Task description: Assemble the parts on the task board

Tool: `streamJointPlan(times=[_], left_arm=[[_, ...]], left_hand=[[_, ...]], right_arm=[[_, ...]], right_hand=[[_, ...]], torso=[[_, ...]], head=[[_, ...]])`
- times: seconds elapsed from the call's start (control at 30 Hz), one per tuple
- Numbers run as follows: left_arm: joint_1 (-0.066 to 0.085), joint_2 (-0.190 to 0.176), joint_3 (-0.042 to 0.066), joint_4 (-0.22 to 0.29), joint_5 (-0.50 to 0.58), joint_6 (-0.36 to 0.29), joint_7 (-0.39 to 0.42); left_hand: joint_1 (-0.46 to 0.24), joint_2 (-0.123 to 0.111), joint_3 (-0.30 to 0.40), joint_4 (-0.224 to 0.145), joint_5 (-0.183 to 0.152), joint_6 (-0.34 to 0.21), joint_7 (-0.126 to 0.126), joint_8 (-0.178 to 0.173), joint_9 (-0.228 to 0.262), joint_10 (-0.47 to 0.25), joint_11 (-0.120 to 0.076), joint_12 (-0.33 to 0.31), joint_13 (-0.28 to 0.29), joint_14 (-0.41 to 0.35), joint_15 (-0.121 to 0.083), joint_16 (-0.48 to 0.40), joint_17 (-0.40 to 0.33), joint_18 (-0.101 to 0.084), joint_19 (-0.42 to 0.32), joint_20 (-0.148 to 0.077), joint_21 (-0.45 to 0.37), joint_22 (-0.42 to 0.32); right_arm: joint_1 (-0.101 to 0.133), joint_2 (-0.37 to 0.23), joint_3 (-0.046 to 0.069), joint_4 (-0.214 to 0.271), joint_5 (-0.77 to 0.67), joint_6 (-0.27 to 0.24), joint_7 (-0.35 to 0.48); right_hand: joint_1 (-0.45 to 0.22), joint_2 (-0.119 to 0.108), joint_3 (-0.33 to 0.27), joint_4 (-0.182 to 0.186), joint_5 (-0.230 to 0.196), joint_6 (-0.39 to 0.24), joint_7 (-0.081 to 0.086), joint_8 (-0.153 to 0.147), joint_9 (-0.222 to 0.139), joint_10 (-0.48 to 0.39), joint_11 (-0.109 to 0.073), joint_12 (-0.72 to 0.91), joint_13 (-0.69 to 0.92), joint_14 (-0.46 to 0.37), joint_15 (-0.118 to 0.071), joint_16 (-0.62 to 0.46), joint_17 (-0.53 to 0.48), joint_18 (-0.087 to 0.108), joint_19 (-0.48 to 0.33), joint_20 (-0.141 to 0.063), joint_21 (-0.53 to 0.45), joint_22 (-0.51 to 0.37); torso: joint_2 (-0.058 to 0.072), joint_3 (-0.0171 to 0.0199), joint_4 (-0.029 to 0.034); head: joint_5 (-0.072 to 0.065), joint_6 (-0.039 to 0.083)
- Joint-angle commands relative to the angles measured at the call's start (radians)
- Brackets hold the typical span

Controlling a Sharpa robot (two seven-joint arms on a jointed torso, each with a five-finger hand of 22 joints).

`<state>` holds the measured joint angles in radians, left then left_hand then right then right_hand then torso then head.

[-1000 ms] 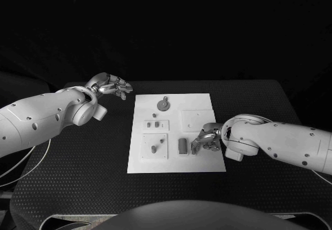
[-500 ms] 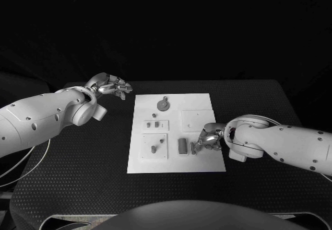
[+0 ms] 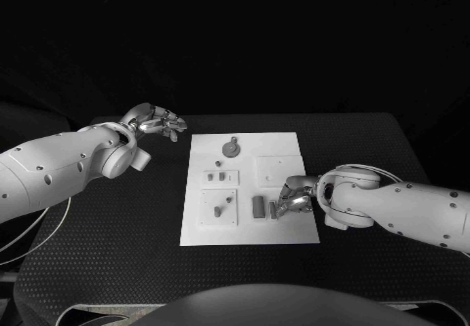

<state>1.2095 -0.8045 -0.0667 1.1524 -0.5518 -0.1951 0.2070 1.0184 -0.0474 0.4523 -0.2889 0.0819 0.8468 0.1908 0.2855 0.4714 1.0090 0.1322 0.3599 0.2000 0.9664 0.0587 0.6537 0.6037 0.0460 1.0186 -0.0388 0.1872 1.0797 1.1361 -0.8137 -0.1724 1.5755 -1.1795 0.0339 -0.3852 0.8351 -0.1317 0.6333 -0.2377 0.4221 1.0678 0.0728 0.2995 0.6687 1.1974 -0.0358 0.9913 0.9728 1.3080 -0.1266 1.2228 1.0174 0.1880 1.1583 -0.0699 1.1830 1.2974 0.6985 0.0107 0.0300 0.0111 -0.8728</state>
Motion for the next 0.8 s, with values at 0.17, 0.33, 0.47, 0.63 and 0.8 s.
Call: streamJointPlan(times=[0.17,0.33,0.47,0.63,0.8], left_arm=[[0.001,0.003,0.001,0.001,0.006,0.013,0.007],[0.001,0.002,0.001,0.001,0.006,0.013,0.005],[0.001,0.004,0.001,0.001,0.005,0.017,0.001],[0.001,0.004,0.0,0.0,0.005,0.017,0.001],[0.001,0.005,0.0,-0.001,0.005,0.017,0.001]], left_hand=[[-0.008,-0.001,0.004,0.002,0.006,-0.001,-0.006,0.007,-0.002,-0.005,-0.001,0.007,0.001,0.005,-0.001,-0.006,0.002,0.016,0.006,-0.003,0.0,0.002],[-0.008,-0.001,0.004,0.002,0.006,-0.002,-0.006,0.007,-0.002,-0.005,-0.001,0.007,0.001,0.005,-0.001,-0.006,0.002,0.016,0.006,-0.003,0.0,0.002],[-0.008,0.0,0.004,0.002,0.006,-0.002,-0.006,0.007,-0.002,-0.005,-0.001,0.007,0.001,0.005,-0.001,-0.006,0.002,0.016,0.006,-0.003,0.0,0.002],[-0.009,0.0,0.004,0.002,0.006,-0.002,-0.006,0.007,-0.002,-0.005,-0.001,0.007,0.001,0.005,-0.001,-0.006,0.002,0.016,0.006,-0.003,0.0,0.002],[-0.009,0.0,0.004,0.002,0.006,-0.002,-0.006,0.007,-0.002,-0.005,-0.001,0.007,0.001,0.005,-0.001,-0.007,0.002,0.016,0.006,-0.003,0.0,0.002]], right_arm=[[-0.006,0.012,0.0,-0.008,-0.039,0.024,0.003],[-0.01,0.016,0.0,-0.012,-0.037,0.039,-0.008],[-0.012,0.02,0.0,-0.018,-0.024,0.058,-0.016],[-0.012,0.022,0.0,-0.022,-0.015,0.056,-0.02],[-0.012,0.026,0.0,-0.023,-0.013,0.049,-0.024]], right_hand=[[0.005,0.008,-0.004,-0.003,-0.003,0.006,-0.001,0.006,0.002,0.009,-0.001,0.006,-0.002,0.002,-0.003,0.0,-0.001,0.074,0.005,0.001,0.006,0.002],[0.004,0.012,-0.007,-0.001,-0.002,0.009,-0.002,0.008,0.004,0.01,-0.002,0.006,-0.003,0.003,-0.003,0.001,-0.001,0.074,0.005,0.002,0.006,0.002],[-0.001,0.015,-0.01,0.004,-0.002,0.014,-0.003,0.01,0.006,0.011,-0.004,0.005,-0.004,0.003,-0.003,0.001,-0.001,0.074,0.005,0.003,0.007,0.003],[-0.007,0.018,-0.013,0.01,-0.002,0.021,-0.006,0.014,0.009,0.012,-0.006,0.004,-0.005,0.004,-0.003,0.002,-0.001,0.074,0.005,0.004,0.007,0.004],[-0.009,0.021,-0.013,0.013,-0.002,0.025,-0.008,0.016,0.011,0.013,-0.008,0.005,-0.005,0.004,-0.004,0.003,0.0,0.074,0.005,0.005,0.008,0.004]], torso=[[0.0,-0.0003,0.0009],[0.0,0.0001,0.0006],[0.0,0.0001,0.0007],[0.0,0.0018,0.0014],[0.0,0.0006,-0.0001]], head=[[-0.001,0.0],[-0.001,0.0],[-0.001,0.0],[0.0,0.0],[0.0,0.0]])
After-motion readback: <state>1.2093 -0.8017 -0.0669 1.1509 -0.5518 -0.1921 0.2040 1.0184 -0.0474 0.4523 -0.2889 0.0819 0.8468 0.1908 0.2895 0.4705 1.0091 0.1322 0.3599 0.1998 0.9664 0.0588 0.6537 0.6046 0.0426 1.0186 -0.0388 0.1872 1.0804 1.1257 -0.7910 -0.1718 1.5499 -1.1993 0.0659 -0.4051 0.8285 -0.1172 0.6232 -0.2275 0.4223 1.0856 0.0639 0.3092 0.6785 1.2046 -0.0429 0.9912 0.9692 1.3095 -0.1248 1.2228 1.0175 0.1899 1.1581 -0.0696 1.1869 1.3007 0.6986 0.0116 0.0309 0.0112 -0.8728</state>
